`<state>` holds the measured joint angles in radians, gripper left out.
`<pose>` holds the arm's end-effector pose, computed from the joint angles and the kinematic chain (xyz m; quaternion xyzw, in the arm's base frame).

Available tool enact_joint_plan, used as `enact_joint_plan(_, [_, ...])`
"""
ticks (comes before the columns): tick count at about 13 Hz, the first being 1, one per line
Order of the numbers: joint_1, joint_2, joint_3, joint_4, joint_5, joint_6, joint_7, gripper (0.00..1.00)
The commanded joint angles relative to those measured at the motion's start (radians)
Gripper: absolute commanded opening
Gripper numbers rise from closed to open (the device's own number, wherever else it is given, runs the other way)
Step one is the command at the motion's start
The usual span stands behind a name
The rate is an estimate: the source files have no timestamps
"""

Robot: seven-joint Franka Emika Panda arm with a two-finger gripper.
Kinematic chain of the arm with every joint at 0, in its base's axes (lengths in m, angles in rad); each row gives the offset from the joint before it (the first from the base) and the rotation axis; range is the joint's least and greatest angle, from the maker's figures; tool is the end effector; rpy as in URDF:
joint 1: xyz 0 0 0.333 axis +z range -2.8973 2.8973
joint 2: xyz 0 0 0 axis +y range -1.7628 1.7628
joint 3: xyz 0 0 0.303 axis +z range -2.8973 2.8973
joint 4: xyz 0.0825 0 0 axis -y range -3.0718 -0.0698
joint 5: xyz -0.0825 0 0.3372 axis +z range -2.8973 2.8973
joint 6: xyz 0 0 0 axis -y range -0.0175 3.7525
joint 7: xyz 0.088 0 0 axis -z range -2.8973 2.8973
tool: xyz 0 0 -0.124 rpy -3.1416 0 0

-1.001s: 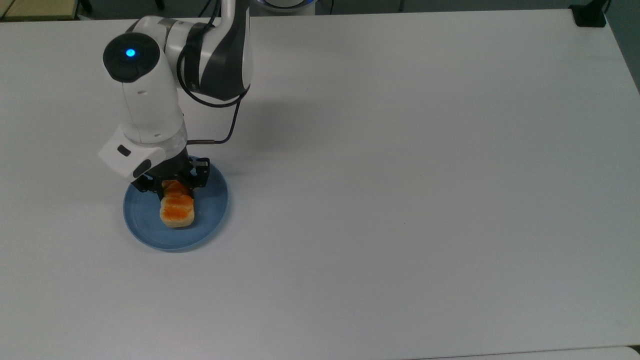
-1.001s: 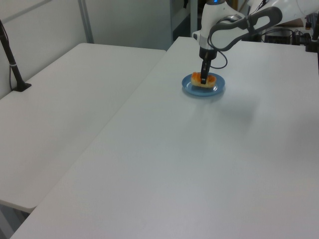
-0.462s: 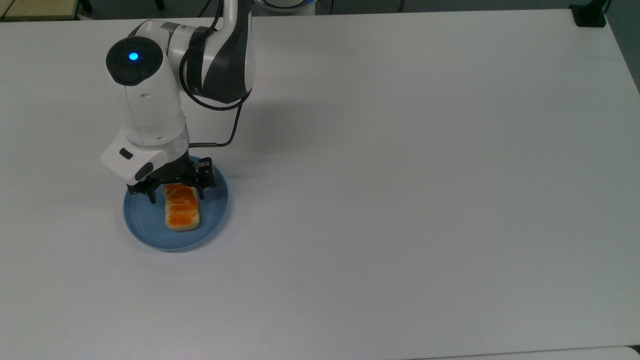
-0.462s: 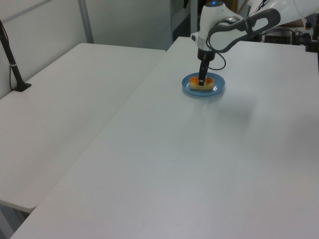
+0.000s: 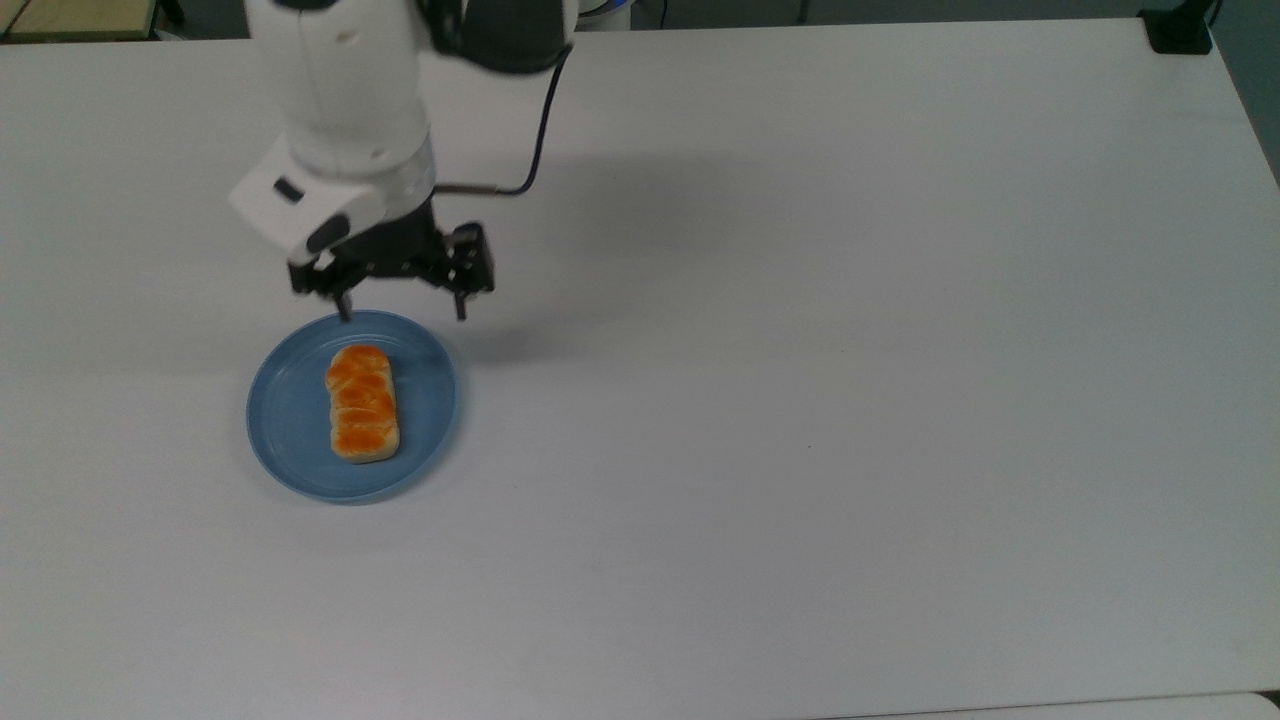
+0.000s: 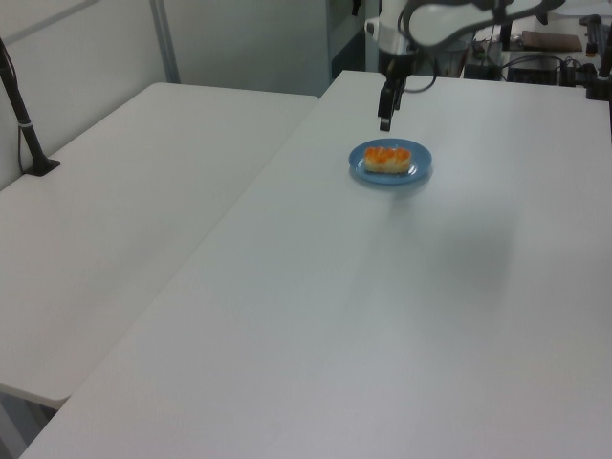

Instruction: Put the bread on a plate

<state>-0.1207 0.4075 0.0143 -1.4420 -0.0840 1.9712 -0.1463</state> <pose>0.6407 -0.0766 0.4529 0.9969 0.0331 0.0557 0.0442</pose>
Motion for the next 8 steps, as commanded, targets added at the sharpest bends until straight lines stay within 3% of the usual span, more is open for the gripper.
enact_joint_plan(1, [0.068,-0.182,-0.007,-0.040,0.007,-0.196,0.195,1.00])
enact_joint_plan(3, [0.099,-0.267,-0.016,-0.053,0.007,-0.322,0.211,1.00])
enact_joint_plan(6, [0.102,-0.366,-0.016,-0.124,0.010,-0.348,0.212,1.00])
enact_joint_plan(8, [0.099,-0.380,-0.013,-0.121,0.010,-0.373,0.211,1.00])
